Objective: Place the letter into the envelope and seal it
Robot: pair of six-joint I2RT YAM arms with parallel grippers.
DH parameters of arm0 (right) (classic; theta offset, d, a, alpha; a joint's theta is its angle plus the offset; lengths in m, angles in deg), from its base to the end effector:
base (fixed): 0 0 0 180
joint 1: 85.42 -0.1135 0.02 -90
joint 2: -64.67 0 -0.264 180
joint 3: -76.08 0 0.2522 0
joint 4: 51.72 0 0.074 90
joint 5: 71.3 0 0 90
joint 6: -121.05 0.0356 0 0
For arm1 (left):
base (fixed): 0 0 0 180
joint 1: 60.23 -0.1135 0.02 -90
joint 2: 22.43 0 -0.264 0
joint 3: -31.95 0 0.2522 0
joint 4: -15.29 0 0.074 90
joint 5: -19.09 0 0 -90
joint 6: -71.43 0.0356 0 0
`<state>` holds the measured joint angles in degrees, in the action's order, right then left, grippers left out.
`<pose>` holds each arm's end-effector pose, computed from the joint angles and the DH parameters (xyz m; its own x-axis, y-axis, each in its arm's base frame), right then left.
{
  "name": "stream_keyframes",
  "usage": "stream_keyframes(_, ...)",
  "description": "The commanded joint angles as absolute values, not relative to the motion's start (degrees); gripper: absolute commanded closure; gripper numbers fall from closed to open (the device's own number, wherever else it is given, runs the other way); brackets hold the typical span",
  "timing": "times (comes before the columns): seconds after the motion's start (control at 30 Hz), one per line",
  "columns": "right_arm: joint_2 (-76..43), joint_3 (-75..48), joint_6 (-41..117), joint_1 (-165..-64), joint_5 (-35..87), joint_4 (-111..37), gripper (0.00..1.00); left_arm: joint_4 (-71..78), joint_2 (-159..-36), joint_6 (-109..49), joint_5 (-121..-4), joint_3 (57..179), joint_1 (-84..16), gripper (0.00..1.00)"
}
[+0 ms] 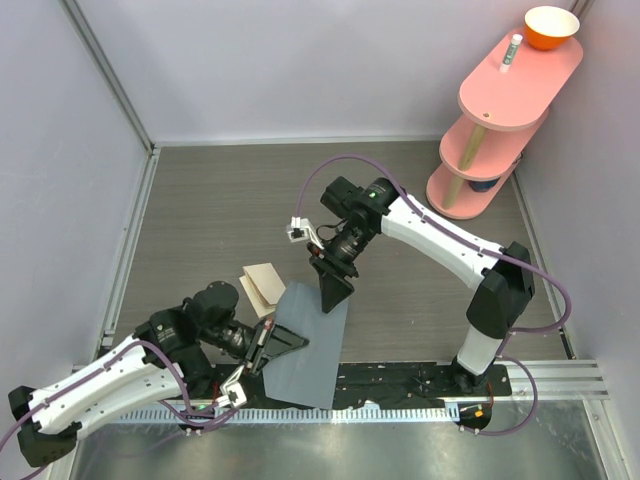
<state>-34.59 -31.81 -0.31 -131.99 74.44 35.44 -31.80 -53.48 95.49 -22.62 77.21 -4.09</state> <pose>0.2059 0.2603 0.3197 -0.3038 -0.7470 -0.5913 -0.7962 -0.1418 0.5882 0.0450 -0.1147 0.2585 0.9468 -0.3207 -0.0277 -0.0915 -0.3505 0.9321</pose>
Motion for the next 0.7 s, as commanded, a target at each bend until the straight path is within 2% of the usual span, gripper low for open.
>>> stream_keyframes(0.0,-33.5,-29.8,0.29,-132.44,80.3,36.48,0.46,-30.65,-52.06,106.59,-20.81,77.79,-3.89,1.0)
stream_keyframes(0.07,-34.11,-30.06,0.55,-132.35,81.27,37.0,0.55,-30.03,-51.79,106.67,-20.64,77.7,-3.8,1.0)
stream_keyframes(0.13,-34.38,-30.67,1.25,-132.44,82.68,36.83,0.6,-30.03,-51.88,106.59,-20.81,77.96,-3.8,1.0)
stream_keyframes(0.17,-34.29,-31.02,1.78,-132.35,83.2,36.4,0.73,-30.11,-51.96,106.41,-21.07,78.05,-3.89,1.0)
stream_keyframes(0.23,-33.94,-31.29,2.57,-132.35,82.95,36.04,0.91,-30.11,-52.05,104.32,-21.43,78.84,-3.89,0.86)
stream_keyframes(0.27,-33.24,-31.29,2.66,-132.27,82.25,36.04,0.99,-30.46,-51.88,103.08,-21.77,79.28,-3.89,0.73)
stream_keyframes(0.3,-32.71,-31.11,2.83,-131.92,81.63,36.04,0.99,-31.51,-51.7,102.2,-23.17,79.72,-3.8,0.42)
stream_keyframes(0.4,-30.34,-29.54,4.15,-127.71,81.27,35.86,0.99,-31.96,-50.3,93.52,-26.51,81.3,-3.89,0.17)
stream_keyframes(0.53,-27.0,-28.04,4.94,-118.75,80.05,35.69,0.99,-34.33,-49.77,75.94,-41.24,85.33,-3.89,0.12)
stream_keyframes(0.67,-23.14,-26.2,8.35,-111.89,79.08,32.99,0.99,-37.5,-53.18,55.23,-52.84,90.52,-3.89,0.11)
